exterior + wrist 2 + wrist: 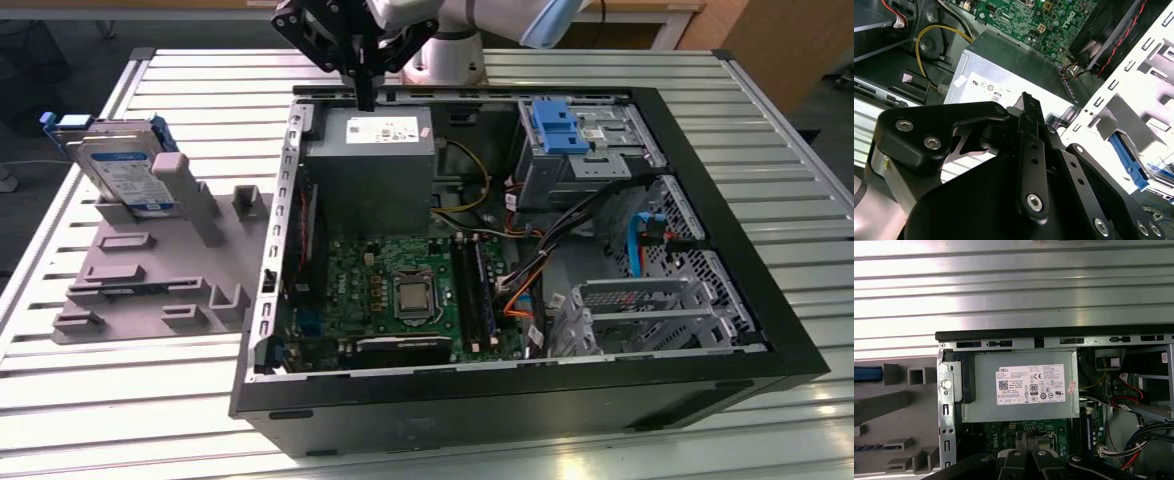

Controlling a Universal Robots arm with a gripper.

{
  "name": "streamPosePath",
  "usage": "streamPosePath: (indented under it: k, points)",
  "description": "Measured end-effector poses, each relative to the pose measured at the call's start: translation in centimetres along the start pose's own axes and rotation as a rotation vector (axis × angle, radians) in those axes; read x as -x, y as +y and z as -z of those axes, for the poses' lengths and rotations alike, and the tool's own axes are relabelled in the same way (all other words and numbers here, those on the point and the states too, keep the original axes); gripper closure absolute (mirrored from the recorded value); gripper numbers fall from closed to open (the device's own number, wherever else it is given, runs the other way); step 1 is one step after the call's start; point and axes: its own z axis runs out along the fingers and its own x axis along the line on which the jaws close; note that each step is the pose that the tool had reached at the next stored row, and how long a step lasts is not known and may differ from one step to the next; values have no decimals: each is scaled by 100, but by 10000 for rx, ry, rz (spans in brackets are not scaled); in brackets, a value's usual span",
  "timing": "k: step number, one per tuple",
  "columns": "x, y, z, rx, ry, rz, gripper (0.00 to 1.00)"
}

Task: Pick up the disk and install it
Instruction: 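Reach for the disk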

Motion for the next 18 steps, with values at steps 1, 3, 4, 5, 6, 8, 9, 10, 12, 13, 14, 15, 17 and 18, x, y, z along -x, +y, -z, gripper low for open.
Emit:
streamPosePath:
  k: [1, 3, 4, 5, 6, 8, 9, 10, 12, 13, 14, 15, 17, 18]
  points:
    - [-4, 0, 0, 0, 0, 0, 89]
    - [-13, -1, 0, -1, 0, 0, 89]
    - [-18, -1, 0, -1, 1, 1, 89]
    - [-22, -2, 0, -1, 1, 0, 89]
    - [-24, -2, 0, -1, 0, 1, 89]
    - [-31, -2, 0, -1, 1, 0, 89]
    - [-32, -2, -1, -1, 0, 2, 89]
    - [-35, -3, 0, -1, 1, 1, 89]
    - [-48, -4, 0, -1, 0, 0, 89]
    - [-50, -4, 0, -1, 0, 0, 89]
    - [-52, -4, 0, -1, 0, 0, 89]
    - [-55, -4, 0, -1, 0, 0, 89]
    - [-59, -4, -1, 0, 0, 1, 89]
    - [-61, -5, -1, -1, 0, 1, 89]
